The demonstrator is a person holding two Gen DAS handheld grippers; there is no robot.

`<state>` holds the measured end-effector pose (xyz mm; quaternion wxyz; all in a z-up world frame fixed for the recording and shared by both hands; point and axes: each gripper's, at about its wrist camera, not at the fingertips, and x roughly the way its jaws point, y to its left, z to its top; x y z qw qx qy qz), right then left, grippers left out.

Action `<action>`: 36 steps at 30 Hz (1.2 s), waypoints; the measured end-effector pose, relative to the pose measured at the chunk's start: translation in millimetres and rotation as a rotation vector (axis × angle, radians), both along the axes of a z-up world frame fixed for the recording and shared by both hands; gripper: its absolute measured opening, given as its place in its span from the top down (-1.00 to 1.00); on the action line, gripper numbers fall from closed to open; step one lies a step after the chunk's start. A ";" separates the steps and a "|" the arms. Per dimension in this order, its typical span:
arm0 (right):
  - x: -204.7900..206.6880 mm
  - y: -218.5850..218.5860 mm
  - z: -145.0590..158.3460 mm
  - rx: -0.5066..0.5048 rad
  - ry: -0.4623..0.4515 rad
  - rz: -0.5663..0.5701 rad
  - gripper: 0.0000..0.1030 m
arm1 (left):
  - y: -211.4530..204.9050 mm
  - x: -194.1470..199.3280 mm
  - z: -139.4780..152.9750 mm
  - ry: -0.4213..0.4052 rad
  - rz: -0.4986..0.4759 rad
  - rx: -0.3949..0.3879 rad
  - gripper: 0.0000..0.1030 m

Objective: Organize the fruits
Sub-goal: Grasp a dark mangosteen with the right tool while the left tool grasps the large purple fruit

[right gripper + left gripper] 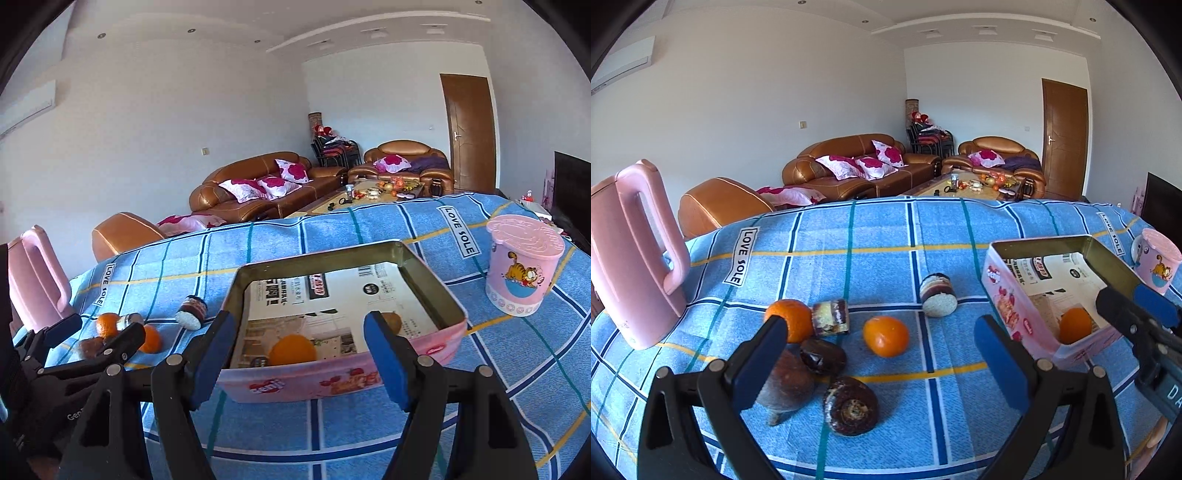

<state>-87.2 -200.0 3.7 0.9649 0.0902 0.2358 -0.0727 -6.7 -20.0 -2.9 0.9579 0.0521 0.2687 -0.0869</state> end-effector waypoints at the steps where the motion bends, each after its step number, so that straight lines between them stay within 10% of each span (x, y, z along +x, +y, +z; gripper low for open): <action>1: 1.2 5.9 -0.2 -0.005 0.003 0.013 -0.43 | 4.0 1.6 -0.6 0.005 0.005 0.000 -0.99; 30: 62.4 163.0 -38.6 -0.031 0.296 0.469 -0.43 | 157.8 45.4 -1.8 0.111 0.244 -0.139 -0.99; 36: 74.4 164.1 -49.3 0.002 0.372 0.487 0.00 | 149.2 42.4 0.6 0.122 0.170 -0.131 -0.99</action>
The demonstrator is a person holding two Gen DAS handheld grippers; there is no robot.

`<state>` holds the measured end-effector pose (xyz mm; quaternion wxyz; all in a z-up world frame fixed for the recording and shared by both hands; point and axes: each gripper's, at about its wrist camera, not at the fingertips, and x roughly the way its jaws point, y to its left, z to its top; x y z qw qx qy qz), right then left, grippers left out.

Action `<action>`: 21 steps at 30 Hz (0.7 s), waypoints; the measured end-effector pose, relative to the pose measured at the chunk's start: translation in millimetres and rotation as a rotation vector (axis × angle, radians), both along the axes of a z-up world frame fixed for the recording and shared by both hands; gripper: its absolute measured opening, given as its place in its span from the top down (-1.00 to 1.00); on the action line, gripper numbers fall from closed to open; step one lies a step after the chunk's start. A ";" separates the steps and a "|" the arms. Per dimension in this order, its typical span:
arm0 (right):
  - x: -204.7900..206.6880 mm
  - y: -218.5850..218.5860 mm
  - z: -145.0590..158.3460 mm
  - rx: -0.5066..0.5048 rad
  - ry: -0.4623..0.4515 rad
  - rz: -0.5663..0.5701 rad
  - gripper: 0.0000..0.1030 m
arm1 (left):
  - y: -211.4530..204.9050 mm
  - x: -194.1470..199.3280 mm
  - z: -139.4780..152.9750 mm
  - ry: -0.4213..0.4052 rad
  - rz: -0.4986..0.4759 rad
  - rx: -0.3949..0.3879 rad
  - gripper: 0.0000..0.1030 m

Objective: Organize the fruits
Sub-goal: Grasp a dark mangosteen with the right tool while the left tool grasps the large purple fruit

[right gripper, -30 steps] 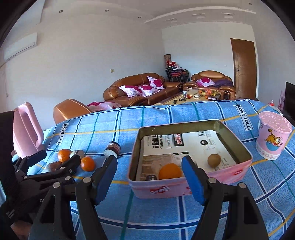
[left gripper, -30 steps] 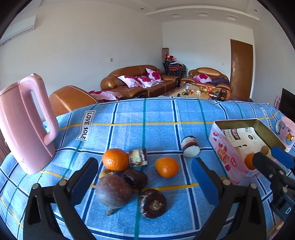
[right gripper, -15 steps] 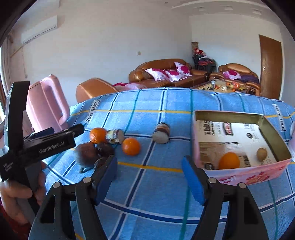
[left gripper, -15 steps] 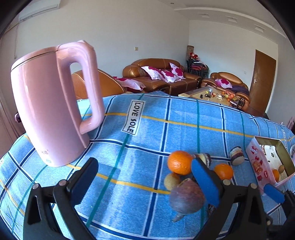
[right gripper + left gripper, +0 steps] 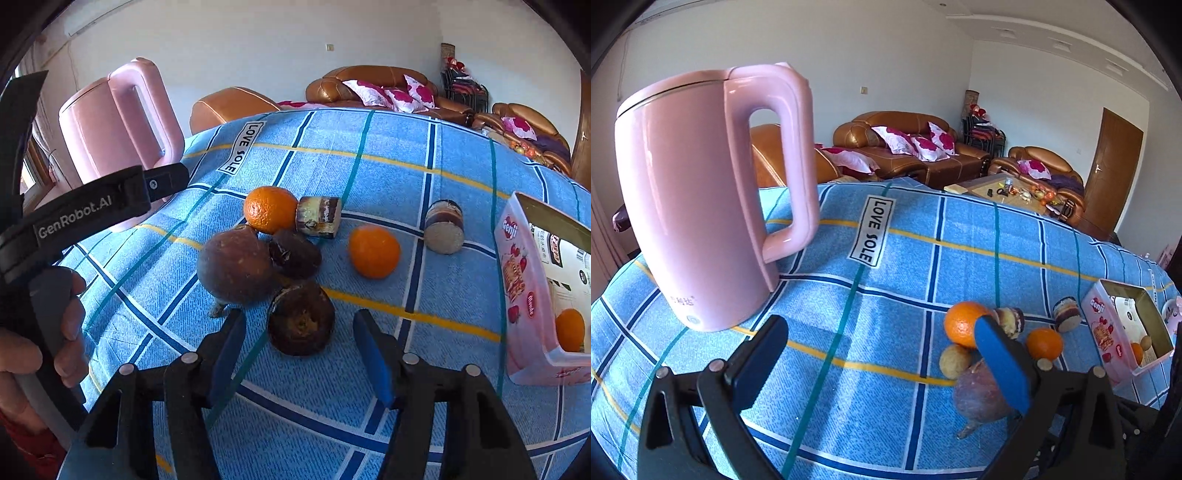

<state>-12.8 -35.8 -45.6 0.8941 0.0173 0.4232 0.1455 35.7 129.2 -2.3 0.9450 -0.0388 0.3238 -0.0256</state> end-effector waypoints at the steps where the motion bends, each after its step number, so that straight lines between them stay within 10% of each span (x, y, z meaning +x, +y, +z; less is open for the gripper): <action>1: 1.1 -2.2 -1.2 0.007 0.012 -0.002 0.12 | -3.7 -0.1 -0.1 0.002 -0.021 0.001 -0.99; 15: -24.3 -61.7 29.2 -0.066 -0.175 -0.247 0.23 | -56.0 -5.8 -18.7 0.089 -0.314 0.061 -0.96; 21: -17.8 -81.7 26.3 0.009 -0.124 -0.283 0.23 | -65.2 3.8 -37.6 0.163 -0.293 0.150 -0.60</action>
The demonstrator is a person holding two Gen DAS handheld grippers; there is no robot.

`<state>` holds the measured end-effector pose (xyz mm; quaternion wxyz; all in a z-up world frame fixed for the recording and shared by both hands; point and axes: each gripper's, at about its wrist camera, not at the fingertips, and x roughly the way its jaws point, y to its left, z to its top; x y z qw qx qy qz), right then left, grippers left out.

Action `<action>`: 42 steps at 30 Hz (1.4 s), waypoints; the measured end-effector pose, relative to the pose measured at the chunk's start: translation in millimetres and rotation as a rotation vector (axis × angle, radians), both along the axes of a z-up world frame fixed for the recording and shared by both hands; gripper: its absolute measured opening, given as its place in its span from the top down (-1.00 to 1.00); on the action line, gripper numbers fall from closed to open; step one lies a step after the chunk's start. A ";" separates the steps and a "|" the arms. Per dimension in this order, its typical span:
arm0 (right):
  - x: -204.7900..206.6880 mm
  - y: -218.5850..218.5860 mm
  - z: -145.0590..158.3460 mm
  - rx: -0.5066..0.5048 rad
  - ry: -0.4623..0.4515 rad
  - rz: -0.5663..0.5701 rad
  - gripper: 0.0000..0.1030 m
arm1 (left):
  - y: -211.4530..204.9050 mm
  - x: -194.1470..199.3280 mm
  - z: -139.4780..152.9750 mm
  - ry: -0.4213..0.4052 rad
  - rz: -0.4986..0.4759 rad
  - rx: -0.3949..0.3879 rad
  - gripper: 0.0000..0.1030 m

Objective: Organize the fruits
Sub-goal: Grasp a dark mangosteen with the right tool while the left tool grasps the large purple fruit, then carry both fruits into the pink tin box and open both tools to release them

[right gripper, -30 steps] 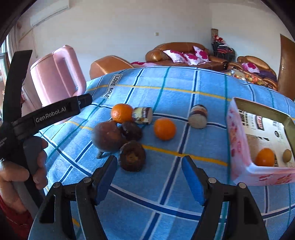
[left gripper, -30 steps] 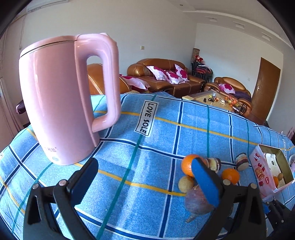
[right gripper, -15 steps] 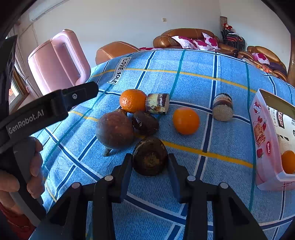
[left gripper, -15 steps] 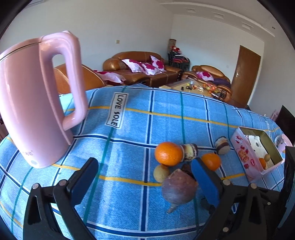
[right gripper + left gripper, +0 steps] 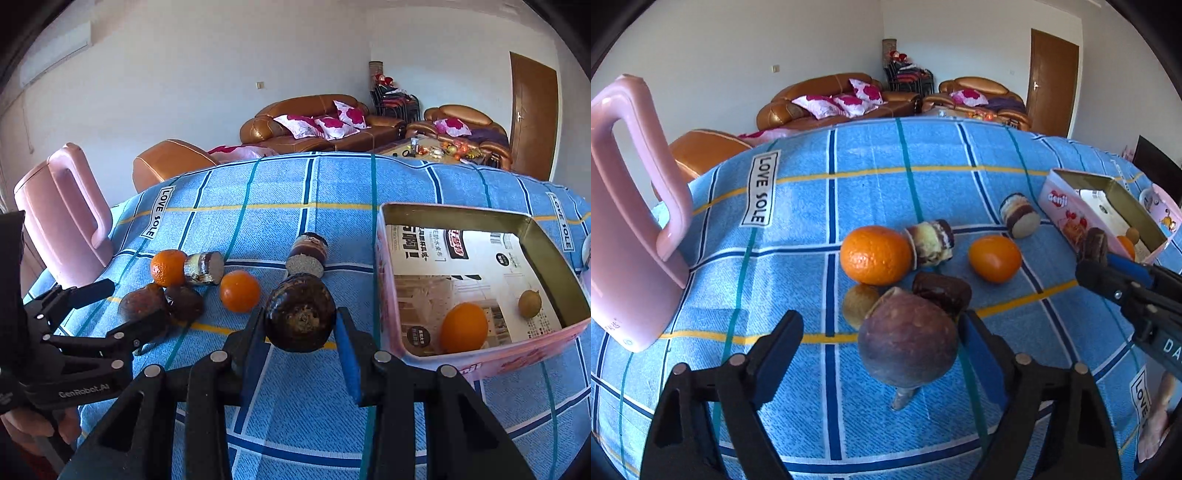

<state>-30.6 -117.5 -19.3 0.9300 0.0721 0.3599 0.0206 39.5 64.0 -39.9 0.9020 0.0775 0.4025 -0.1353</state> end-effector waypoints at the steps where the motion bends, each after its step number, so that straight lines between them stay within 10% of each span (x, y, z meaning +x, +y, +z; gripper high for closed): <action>1: 2.6 -0.1 -2.0 0.007 0.011 -0.003 0.23 | 2.8 2.3 -0.7 0.015 -0.001 -0.025 -0.54; 7: 5.5 4.5 -6.5 0.010 0.021 0.006 0.23 | 8.2 -2.9 4.3 0.008 -0.026 -0.096 -0.02; 16: -6.0 3.1 7.3 0.002 -0.075 0.002 0.23 | 62.9 -10.4 40.3 -0.146 0.157 -0.325 -0.02; 24: -15.0 8.6 24.3 -0.064 -0.195 -0.007 0.23 | 67.6 -19.4 49.0 -0.288 0.268 -0.284 -0.02; 42: -16.2 -2.5 27.1 -0.013 -0.210 0.063 0.23 | 3.0 -34.2 35.7 -0.311 0.218 -0.177 -0.02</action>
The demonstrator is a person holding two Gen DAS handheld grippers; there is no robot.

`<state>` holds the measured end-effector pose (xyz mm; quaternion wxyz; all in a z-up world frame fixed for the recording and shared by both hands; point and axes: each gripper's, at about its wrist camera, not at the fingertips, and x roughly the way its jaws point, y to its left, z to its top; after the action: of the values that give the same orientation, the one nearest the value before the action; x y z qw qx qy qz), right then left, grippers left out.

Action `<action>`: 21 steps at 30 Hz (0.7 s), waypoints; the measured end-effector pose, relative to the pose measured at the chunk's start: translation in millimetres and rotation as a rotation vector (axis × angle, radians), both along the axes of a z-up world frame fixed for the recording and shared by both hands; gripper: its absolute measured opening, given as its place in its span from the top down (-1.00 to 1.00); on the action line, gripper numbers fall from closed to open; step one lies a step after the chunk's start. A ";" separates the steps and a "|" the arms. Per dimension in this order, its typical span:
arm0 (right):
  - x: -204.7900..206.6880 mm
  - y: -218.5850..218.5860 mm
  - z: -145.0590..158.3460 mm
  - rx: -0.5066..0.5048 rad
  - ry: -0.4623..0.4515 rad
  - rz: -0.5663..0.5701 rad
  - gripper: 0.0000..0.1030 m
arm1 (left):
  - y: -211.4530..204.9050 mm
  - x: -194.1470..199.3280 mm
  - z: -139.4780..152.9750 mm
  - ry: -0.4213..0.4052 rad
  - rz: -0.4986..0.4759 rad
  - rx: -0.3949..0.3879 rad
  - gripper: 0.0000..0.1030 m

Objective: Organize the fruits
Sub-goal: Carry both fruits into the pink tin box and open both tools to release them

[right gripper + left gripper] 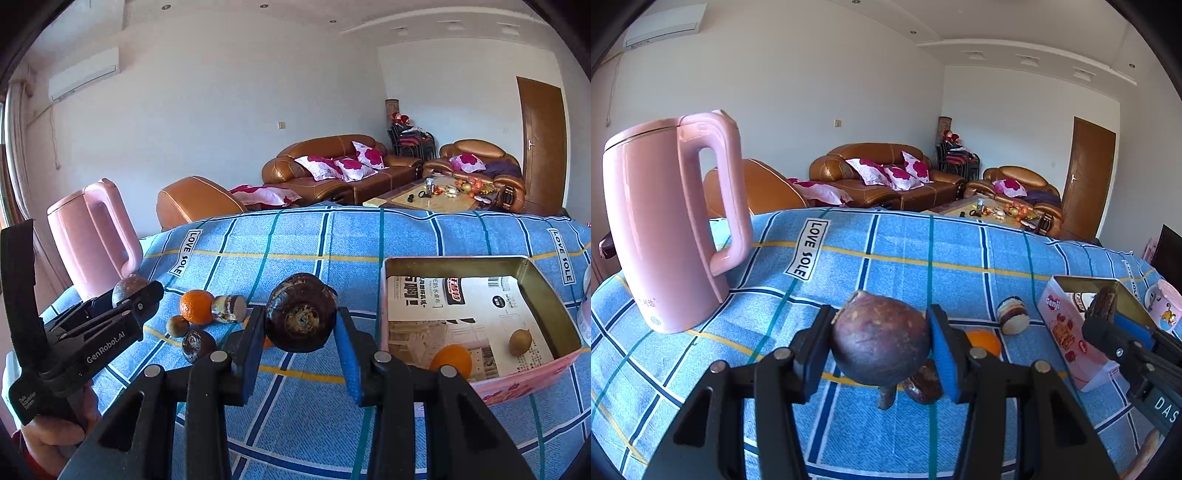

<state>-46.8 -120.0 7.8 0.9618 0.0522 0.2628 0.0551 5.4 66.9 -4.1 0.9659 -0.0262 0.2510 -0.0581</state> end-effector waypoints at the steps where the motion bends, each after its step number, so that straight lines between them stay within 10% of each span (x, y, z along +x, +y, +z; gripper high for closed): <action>1: -0.7 -0.7 -0.1 -0.007 -0.002 -0.005 0.23 | -3.8 -0.9 0.2 -0.002 -0.005 0.001 -0.02; 21: -7.3 -53.1 4.5 -0.061 -0.041 -0.124 0.23 | -74.4 -11.8 5.3 -0.025 -0.076 0.054 -0.02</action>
<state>-54.1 -173.0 12.3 0.9698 0.0381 0.2407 -0.0116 -6.4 -7.5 1.2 0.9664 0.0101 0.2413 -0.0885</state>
